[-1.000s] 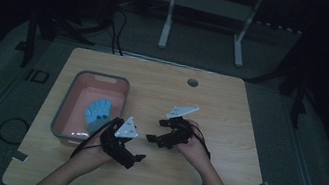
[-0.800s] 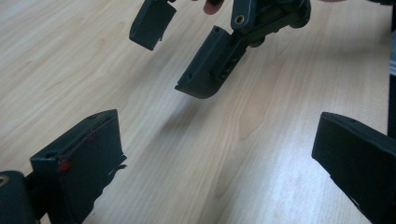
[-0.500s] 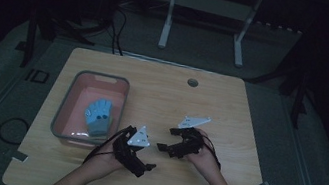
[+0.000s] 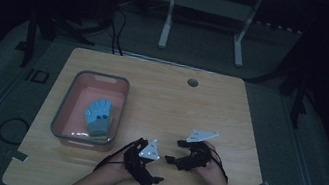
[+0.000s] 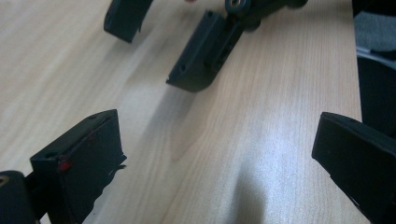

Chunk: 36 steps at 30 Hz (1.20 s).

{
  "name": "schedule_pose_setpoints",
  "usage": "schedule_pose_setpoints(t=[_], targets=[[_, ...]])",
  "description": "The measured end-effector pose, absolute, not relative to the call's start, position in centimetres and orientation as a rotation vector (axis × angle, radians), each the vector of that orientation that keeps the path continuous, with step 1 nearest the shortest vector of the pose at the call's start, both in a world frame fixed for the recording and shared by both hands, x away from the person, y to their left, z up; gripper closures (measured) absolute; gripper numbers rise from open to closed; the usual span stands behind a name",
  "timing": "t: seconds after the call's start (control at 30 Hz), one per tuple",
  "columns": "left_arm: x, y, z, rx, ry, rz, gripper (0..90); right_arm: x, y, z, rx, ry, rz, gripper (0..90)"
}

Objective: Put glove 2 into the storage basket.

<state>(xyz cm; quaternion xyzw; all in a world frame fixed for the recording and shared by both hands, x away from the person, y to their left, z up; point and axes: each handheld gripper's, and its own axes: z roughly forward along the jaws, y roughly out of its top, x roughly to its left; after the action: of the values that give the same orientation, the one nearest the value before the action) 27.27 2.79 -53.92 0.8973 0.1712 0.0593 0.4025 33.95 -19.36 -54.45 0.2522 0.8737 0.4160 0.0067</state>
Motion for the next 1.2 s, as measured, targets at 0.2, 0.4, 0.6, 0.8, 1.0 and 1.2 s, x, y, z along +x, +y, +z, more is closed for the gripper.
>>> schedule_pose_setpoints(t=[0.2, 0.4, 0.6, 0.8, 1.0, 1.2], targets=[[27.0, 2.2, -54.5, 2.27, 0.415, 0.132, 2.0, 33.4, -20.3, -54.7, 0.8, 2.73, 1.305, 14.0], [26.5, 1.8, -55.6, 2.281, 0.399, 0.116, 1.9, 32.6, -21.5, -55.2, 0.787, 2.697, 1.29, 13.4], [26.0, 1.6, -56.0, 2.263, 0.39, 0.121, 2.0, 32.2, -22.4, -55.3, 0.802, 2.674, 1.302, 13.0], [25.9, 1.5, -56.4, 2.265, 0.397, 0.126, 2.0, 31.8, -23.2, -55.5, 0.82, 2.66, 1.312, 12.6], [26.0, 2.0, -56.3, 2.235, 0.417, 0.127, 2.0, 31.4, -24.4, -55.6, 0.855, 2.621, 1.319, 12.6], [25.6, 2.0, -56.5, 2.238, 0.398, 0.144, 2.0, 31.4, -25.0, -55.6, 0.868, 2.601, 1.317, 12.6]])
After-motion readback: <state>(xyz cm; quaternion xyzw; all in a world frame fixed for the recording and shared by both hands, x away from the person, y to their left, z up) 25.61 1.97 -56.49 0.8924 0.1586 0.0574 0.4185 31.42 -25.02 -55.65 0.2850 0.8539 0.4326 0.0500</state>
